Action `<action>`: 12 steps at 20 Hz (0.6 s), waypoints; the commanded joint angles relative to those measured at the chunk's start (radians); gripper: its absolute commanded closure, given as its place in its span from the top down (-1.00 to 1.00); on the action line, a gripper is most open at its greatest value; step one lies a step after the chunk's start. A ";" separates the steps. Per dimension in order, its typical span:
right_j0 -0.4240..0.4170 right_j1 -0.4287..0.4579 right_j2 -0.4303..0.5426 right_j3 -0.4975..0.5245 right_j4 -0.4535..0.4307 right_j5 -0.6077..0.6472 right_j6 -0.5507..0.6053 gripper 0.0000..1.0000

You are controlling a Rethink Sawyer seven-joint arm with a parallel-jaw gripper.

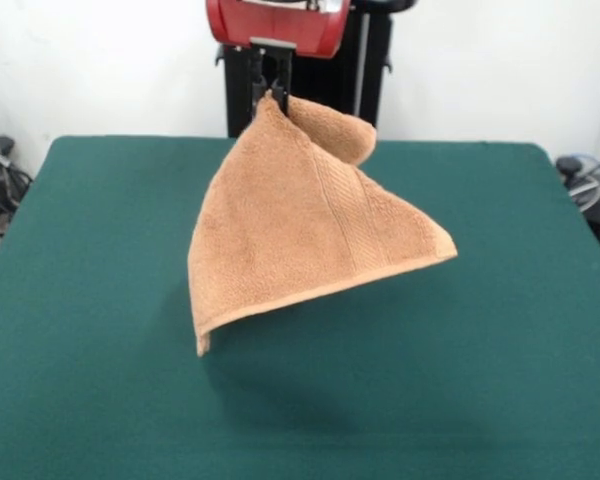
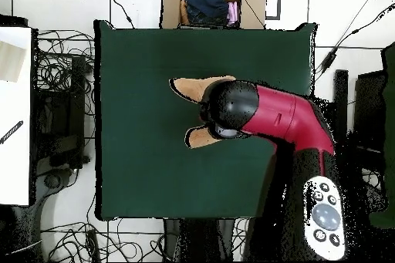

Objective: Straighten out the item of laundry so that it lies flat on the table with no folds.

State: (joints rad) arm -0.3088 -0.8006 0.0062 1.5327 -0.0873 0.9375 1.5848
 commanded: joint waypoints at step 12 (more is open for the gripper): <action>-0.057 -0.033 0.127 -0.021 -0.105 0.169 -0.200 -1.00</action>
State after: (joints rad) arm -0.3404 -0.8244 0.0346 1.5149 -0.1559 1.0117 1.5795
